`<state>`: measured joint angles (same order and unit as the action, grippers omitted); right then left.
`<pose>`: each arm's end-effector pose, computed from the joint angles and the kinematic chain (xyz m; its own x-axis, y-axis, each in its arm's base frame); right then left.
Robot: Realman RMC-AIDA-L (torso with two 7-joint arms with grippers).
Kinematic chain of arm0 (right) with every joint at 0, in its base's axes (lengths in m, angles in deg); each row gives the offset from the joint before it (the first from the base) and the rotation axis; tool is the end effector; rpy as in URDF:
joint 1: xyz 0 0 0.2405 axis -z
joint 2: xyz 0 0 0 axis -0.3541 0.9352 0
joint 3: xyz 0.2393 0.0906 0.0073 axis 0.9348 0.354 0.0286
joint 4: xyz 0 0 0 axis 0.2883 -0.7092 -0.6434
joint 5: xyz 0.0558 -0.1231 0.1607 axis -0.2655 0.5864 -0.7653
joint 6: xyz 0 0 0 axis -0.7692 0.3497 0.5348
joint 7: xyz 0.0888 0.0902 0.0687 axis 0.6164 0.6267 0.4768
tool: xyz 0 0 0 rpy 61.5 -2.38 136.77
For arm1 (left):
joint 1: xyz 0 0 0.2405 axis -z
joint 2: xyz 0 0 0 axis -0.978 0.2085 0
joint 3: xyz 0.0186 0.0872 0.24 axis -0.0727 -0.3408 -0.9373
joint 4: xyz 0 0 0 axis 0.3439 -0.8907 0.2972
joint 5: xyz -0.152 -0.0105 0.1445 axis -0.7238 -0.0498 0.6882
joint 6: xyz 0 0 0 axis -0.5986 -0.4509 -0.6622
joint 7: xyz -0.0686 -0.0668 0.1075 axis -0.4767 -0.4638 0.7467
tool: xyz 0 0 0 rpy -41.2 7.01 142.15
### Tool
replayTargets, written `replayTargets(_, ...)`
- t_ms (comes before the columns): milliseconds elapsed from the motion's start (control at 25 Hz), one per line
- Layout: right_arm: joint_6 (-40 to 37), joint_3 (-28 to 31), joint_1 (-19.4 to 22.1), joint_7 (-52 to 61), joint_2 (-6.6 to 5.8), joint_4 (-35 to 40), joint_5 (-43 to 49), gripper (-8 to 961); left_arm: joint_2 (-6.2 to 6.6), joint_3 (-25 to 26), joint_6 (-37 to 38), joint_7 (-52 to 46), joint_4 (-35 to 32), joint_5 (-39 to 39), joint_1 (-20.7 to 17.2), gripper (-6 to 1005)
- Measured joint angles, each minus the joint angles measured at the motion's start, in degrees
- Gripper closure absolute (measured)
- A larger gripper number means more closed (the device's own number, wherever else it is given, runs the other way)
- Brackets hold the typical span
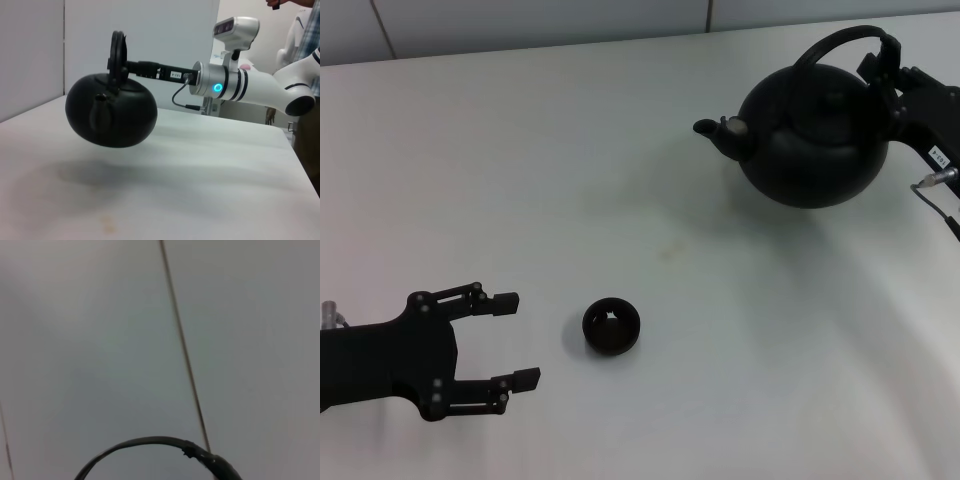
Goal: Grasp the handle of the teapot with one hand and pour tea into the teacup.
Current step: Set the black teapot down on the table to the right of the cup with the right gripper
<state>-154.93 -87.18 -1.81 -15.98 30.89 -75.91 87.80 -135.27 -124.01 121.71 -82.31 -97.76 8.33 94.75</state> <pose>0.3297 0.3198 0.0096 0.5398 0.0032 -0.8418 -0.7848 -0.3599 -0.5046 -0.2817 0.2622 -0.0067 0.8825 0.1545 0.4442 0.2092 -0.9749 -0.0766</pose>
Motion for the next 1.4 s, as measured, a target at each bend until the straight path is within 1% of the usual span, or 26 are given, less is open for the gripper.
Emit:
replayTargets(240,3.89,-0.10,-0.07,1.78,-0.07,0.41,0.12,830,0.01,0.01,0.00,0.02,0.13,0.00,0.46,167)
replayTargets(720,7.66,-0.61,-0.11,1.91,-0.09,0.53,0.44,829,-0.18,0.01,0.00,-0.47,0.14,0.33,0.79,166)
replayTargets(1360,9.39,-1.32,-0.56,1.89,-0.17,1.04,0.63,833,-0.26,0.01,0.00,-0.56,-0.09,0.76,0.87,167)
replayTargets(1400,9.39,-1.32,-0.58,1.89,-0.17,1.16,0.63,814,-0.26,0.01,0.00,-0.56,-0.09,0.78,0.91,167)
